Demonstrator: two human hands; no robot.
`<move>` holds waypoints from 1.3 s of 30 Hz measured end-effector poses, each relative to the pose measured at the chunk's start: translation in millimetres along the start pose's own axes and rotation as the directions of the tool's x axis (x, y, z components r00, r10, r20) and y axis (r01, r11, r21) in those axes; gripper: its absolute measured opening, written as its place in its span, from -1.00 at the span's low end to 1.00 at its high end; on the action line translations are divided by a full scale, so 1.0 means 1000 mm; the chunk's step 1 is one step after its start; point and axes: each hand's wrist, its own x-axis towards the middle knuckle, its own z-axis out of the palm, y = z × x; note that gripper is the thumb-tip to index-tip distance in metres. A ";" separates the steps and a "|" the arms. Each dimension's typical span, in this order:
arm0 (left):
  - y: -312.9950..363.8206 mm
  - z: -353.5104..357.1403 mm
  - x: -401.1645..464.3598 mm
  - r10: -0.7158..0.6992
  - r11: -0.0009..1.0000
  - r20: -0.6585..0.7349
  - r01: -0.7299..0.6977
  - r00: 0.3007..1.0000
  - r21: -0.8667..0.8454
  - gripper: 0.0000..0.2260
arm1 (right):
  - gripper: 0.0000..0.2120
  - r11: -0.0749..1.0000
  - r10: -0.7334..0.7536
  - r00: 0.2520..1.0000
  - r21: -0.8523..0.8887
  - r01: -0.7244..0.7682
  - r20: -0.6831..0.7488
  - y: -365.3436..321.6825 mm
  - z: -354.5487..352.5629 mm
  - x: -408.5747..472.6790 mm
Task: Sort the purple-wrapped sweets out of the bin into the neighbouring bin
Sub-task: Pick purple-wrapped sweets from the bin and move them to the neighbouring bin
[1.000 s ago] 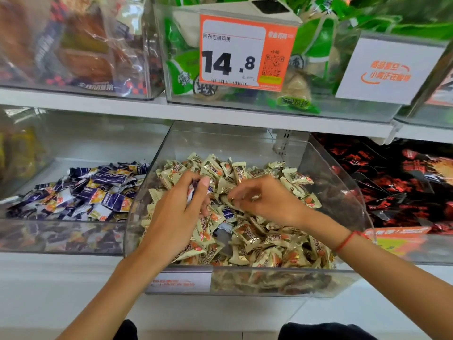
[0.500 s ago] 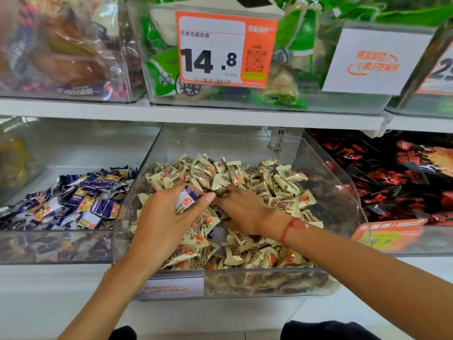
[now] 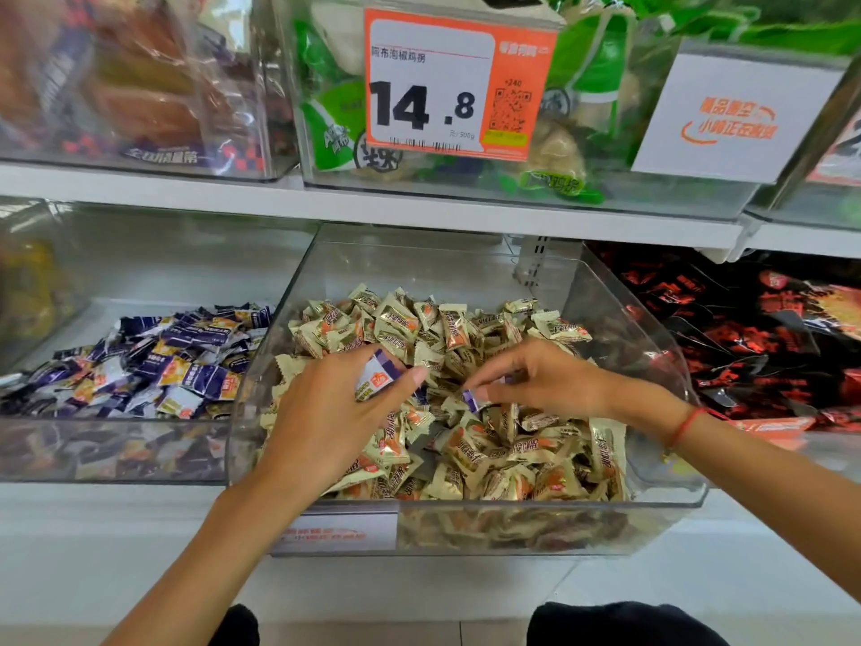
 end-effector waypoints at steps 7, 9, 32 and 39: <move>0.001 0.001 0.000 -0.001 0.999 -0.009 0.001 1.000 -0.033 -0.63 | -0.77 0.990 0.077 0.995 -0.122 -0.070 0.057 -0.026 0.010 0.012; 0.002 0.001 0.000 -0.001 0.999 -0.011 0.001 1.000 -0.038 -0.65 | -0.78 0.948 0.091 0.989 -0.315 -0.050 0.119 -0.033 0.022 0.021; 0.019 -0.020 -0.015 0.079 0.996 -0.205 -0.069 0.976 0.051 -0.57 | -0.89 0.965 0.063 0.994 0.261 -0.037 -0.092 -0.046 0.019 -0.010; -0.014 -0.099 -0.021 -0.026 0.949 -0.479 0.172 0.877 0.263 -0.60 | -0.84 0.937 -0.117 0.967 0.297 0.183 -0.226 -0.136 0.062 0.037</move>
